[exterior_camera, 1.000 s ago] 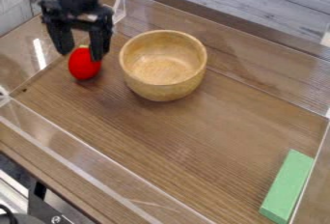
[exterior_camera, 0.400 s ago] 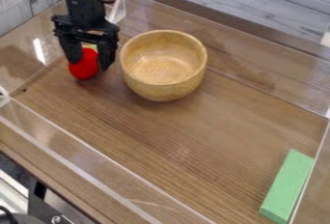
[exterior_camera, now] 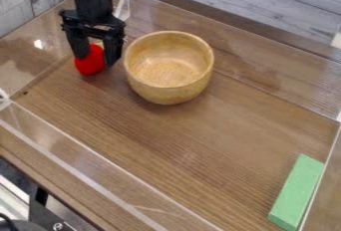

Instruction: Move the red object to the right side of the table

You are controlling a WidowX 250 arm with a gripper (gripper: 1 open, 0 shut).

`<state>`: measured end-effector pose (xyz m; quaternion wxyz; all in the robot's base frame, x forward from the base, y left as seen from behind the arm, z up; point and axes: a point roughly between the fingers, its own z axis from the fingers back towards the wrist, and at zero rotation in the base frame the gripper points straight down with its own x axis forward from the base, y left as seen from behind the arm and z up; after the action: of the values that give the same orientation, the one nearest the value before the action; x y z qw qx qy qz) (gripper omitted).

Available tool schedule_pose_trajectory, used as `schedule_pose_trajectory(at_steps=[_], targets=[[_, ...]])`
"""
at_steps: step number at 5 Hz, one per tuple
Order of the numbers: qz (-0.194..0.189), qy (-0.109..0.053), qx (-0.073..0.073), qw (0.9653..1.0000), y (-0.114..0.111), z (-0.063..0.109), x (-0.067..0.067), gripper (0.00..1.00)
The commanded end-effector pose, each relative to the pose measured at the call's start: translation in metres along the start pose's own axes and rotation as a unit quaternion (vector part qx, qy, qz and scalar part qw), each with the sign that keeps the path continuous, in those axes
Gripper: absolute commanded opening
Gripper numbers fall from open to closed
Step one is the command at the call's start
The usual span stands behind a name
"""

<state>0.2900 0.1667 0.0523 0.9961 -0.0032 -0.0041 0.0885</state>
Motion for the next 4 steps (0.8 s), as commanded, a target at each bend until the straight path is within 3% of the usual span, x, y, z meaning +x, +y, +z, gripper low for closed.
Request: schedule_pose_trajectory(at_steps=[1, 2, 4], targets=[[-0.007, -0.023, 0.008, 0.9997, 0.015, 0.001, 0.008, 1.0], [-0.011, -0.021, 0.001, 0.9997, 0.024, -0.011, 0.005, 1.0], [0.044, -0.017, -0.014, 0.9988, 0.018, -0.009, 0.007, 1.0]])
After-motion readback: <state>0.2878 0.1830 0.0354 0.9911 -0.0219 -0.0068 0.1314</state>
